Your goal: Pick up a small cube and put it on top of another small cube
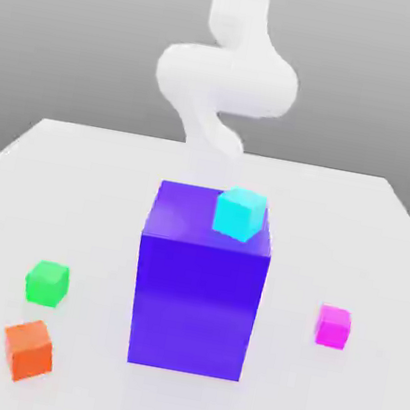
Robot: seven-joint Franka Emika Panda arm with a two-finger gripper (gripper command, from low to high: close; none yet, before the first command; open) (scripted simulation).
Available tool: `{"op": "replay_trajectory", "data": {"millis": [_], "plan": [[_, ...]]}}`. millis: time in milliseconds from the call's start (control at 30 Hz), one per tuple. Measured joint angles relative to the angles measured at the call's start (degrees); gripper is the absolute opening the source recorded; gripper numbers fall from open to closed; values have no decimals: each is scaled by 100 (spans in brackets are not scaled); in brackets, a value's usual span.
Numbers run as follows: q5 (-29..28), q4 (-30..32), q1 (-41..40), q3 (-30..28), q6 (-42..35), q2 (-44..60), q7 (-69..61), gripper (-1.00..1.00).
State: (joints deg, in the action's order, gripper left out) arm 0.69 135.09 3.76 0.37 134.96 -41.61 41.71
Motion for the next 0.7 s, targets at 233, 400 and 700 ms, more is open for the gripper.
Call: {"op": "replay_trajectory", "data": {"millis": [233,400,700], "plan": [[209,1046,1200,204,1037,1429,-1351,0],[329,1796,1985,483,1792,2474,-2304,0],[-256,2916,3040,1013,3177,4360,-3232,0]]}}
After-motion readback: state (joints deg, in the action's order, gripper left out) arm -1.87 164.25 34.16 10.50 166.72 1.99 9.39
